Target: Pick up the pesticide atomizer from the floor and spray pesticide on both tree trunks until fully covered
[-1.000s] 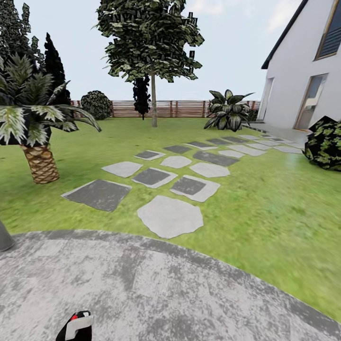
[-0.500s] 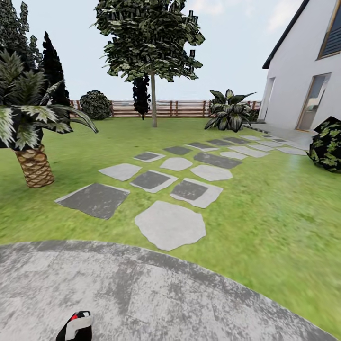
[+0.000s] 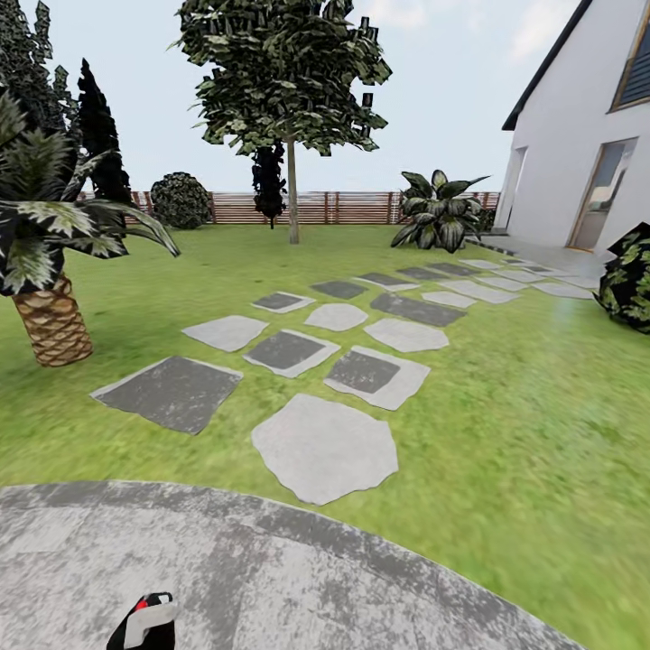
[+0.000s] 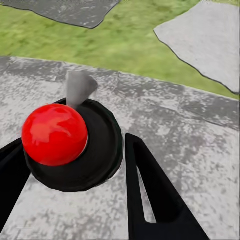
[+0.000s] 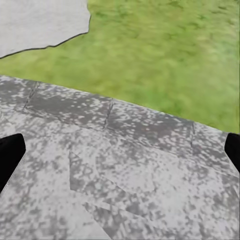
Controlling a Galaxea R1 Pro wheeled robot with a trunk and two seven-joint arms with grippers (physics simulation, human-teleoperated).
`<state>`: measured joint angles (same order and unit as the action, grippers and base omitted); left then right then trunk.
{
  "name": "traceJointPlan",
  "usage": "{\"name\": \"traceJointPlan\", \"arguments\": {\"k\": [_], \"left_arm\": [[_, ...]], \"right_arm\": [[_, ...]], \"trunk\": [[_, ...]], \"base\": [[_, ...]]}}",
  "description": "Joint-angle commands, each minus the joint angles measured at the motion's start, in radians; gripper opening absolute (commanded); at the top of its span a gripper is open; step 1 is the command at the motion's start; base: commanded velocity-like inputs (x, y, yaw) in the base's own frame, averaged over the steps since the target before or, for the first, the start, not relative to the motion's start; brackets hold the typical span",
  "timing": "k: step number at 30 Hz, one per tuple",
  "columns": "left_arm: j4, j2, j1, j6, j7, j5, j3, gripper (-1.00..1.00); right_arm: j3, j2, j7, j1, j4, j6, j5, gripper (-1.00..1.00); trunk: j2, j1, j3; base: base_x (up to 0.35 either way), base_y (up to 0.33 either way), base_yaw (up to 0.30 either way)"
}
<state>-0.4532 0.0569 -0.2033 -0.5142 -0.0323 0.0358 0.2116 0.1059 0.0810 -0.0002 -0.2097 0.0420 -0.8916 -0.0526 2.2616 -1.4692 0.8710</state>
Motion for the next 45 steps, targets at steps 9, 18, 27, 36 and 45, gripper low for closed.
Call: {"name": "traceJointPlan", "arguments": {"k": [9, 18, 27, 36, 45], "left_arm": [[0.001, 0.0, -0.001, -0.004, -0.003, 0.004, 0.001, -1.0], [0.001, 0.0, -0.001, -0.004, -0.003, 0.004, 0.002, -1.0], [-0.001, 0.0, -0.001, -0.004, -0.004, 0.004, 0.002, -1.0], [0.001, 0.0, -0.001, -0.004, -0.008, 0.004, 0.002, -1.0], [-0.001, 0.0, -0.001, -0.004, -0.008, 0.004, 0.002, -1.0]], "right_arm": [[0.001, 0.0, 0.002, -0.001, -0.001, -0.003, -0.003, 1.0], [0.001, 0.0, 0.002, -0.001, -0.001, -0.003, -0.003, 1.0], [0.001, 0.0, 0.002, -0.001, -0.001, -0.003, -0.003, 1.0], [0.001, 0.0, 0.002, -0.001, -0.001, -0.003, -0.003, 1.0], [0.001, 0.0, 0.002, -0.001, -0.001, -0.003, -0.003, 1.0]], "trunk": [[0.0, 0.0, 0.001], [0.0, 0.0, 0.001], [0.0, 0.0, 0.001], [0.0, 0.0, 0.001], [0.0, 0.0, 0.001]], "base": [[0.34, 0.0, 0.0], [0.34, 0.0, 0.0], [0.34, 0.0, 0.0], [0.34, 0.0, 0.0], [0.34, 0.0, 0.0]]}}
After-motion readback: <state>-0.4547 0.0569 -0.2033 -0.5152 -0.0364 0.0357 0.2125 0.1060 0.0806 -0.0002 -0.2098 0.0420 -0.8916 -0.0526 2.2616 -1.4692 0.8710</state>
